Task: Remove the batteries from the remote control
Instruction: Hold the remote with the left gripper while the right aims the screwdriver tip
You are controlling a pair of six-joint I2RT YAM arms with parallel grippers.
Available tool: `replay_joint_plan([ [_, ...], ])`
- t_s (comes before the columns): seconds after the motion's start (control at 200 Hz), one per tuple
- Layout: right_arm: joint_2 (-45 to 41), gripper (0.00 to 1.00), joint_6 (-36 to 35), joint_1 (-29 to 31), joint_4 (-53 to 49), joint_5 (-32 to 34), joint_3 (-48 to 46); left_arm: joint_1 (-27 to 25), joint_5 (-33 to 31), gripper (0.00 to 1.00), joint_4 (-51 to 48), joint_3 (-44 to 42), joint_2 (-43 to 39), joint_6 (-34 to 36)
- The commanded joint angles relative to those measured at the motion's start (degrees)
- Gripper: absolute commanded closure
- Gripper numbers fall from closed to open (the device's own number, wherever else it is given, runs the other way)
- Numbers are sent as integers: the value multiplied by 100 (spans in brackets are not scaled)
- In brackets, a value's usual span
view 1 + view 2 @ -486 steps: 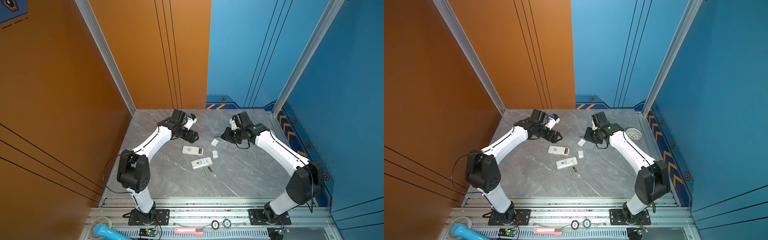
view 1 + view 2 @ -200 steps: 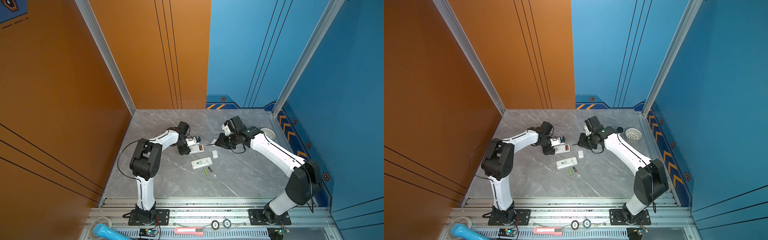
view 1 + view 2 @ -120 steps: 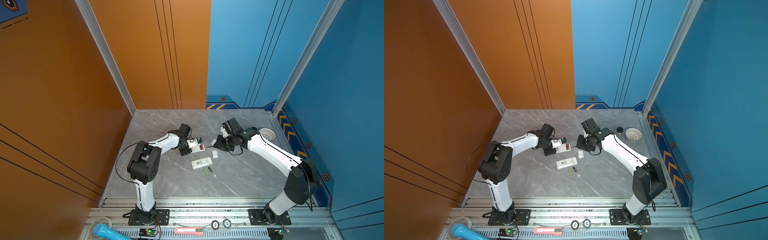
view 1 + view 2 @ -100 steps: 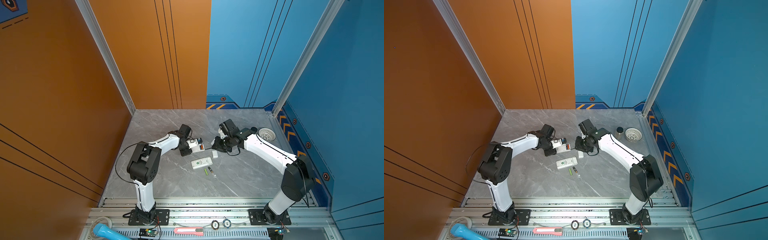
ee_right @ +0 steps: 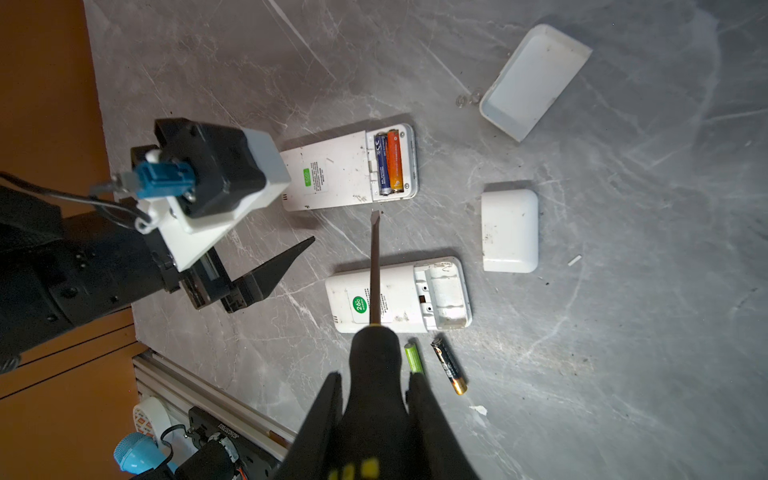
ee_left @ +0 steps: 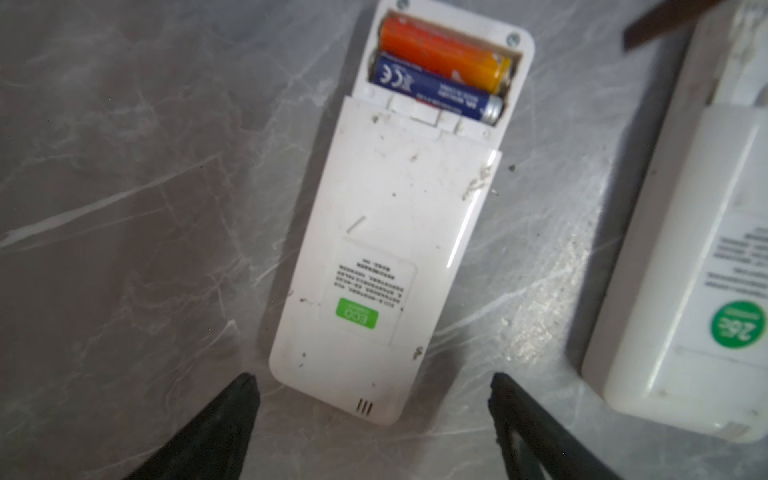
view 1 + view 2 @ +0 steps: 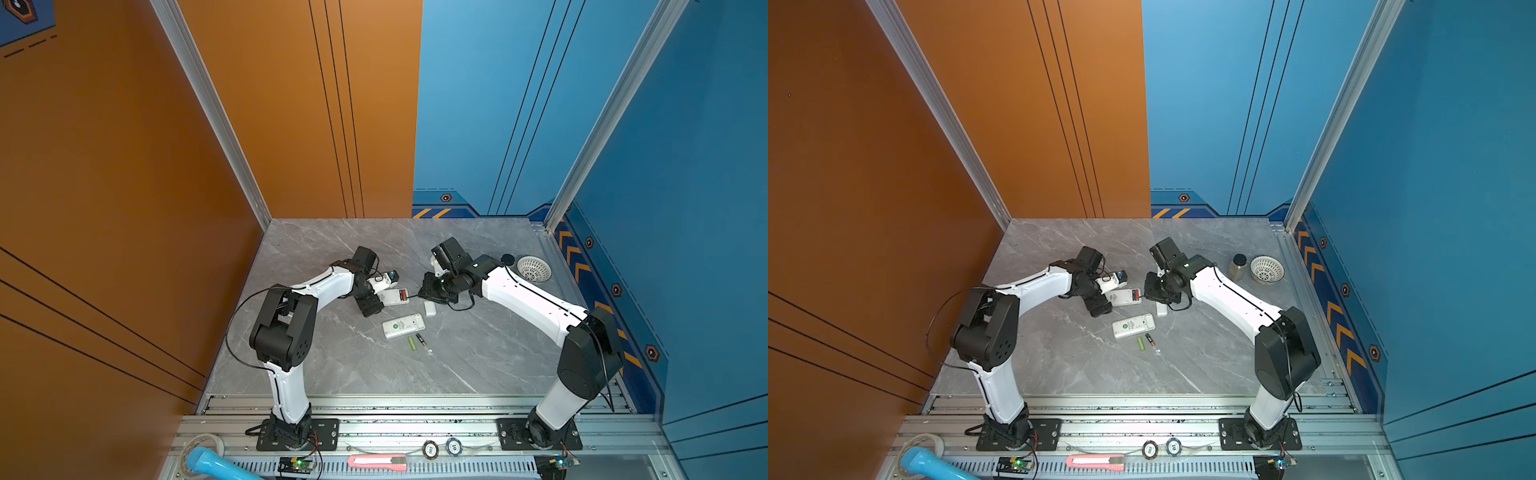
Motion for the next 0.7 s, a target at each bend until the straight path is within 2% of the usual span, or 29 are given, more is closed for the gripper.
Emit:
replay_joint_plan([
  [0.0, -78, 100, 89, 33, -127, 81, 152, 25, 124, 7, -88, 352, 315, -39],
  [0.225, -108, 100, 130, 68, -127, 119, 157, 30, 270, 7, -192, 537, 721, 45],
  [0.38, -119, 100, 136, 74, -127, 148, 198, 86, 310, 13, -434, 427, 794, 228],
  [0.405, -120, 100, 136, 71, -127, 163, 204, 98, 318, 19, -452, 419, 787, 231],
  [0.551, -29, 100, 146, 94, -171, 182, 255, 96, 484, 38, -488, 362, 675, 188],
  [0.691, 191, 100, 145, 175, -372, 423, 467, 20, 440, 43, -425, 203, 572, 187],
])
